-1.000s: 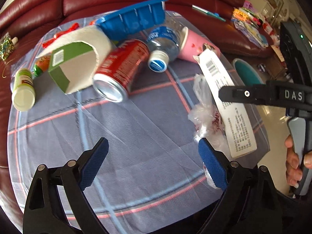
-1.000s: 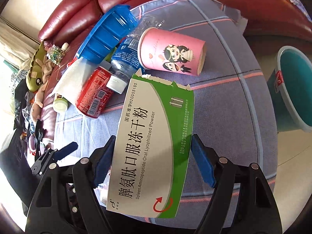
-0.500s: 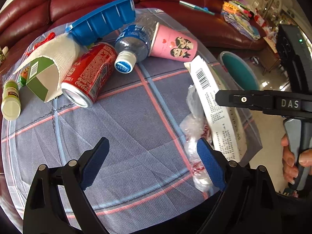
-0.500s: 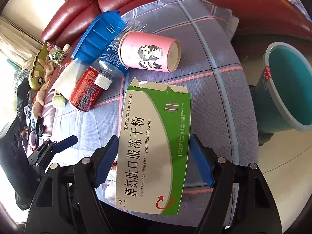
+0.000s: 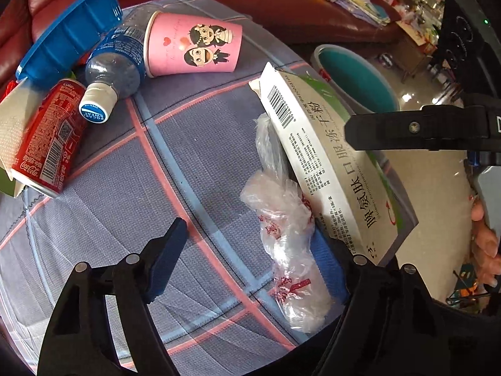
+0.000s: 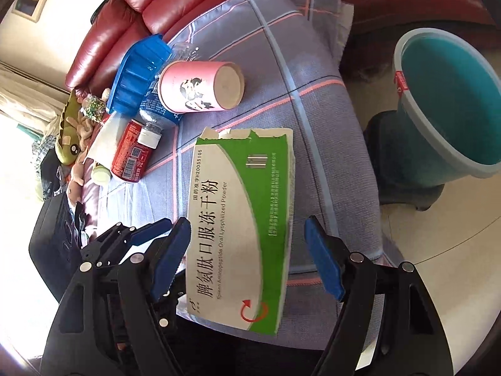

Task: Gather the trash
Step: 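Grasp the green-white medicine box with the right tool while the left tool grasps the clear plastic bag, then carry the box and bag over the teal bin and release both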

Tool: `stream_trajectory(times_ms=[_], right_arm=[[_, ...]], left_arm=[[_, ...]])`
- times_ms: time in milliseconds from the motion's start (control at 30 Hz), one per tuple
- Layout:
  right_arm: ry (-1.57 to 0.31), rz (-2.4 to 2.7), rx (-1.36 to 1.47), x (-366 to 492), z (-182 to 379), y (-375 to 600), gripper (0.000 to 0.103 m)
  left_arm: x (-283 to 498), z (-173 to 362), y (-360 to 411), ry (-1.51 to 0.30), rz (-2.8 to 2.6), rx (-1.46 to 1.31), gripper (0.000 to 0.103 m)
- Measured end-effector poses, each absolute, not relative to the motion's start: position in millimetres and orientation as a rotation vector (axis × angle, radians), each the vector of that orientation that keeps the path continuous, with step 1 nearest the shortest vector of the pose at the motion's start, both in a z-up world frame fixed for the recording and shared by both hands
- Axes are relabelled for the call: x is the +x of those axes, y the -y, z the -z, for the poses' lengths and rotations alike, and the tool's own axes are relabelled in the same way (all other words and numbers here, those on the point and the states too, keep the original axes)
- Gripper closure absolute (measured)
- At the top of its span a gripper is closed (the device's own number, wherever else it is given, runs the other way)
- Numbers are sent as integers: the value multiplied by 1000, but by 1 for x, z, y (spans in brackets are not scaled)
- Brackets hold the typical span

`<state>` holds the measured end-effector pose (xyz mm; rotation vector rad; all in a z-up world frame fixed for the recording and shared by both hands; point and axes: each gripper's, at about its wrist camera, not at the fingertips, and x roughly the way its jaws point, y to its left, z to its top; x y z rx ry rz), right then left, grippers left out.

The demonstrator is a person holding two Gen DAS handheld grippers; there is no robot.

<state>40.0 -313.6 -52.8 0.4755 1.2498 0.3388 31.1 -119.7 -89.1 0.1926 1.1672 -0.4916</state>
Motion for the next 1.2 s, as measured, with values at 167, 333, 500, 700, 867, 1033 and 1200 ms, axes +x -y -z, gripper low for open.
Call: stream_trajectory(times_ms=[167, 333, 500, 700, 867, 1033, 1200], right_arm=[[-1262, -333, 472, 41, 55, 313, 28], [-1263, -314, 457, 47, 56, 307, 28], [-1266, -297, 440, 51, 53, 297, 24], [-1276, -264, 332, 65, 53, 259, 16], [-1303, -209, 233, 74, 62, 229, 14], [-1338, -150, 150, 79, 76, 216, 14], [-1309, -170, 92, 77, 72, 211, 28]], left_arm=[[42, 90, 103, -1158, 411, 169, 24], [42, 84, 100, -1138, 427, 193, 71], [40, 76, 85, -1132, 450, 112, 76], [43, 64, 42, -1102, 393, 44, 76], [47, 65, 19, -1108, 382, 22, 76], [45, 73, 13, -1127, 377, 2, 74], [45, 78, 16, -1138, 358, 10, 65]])
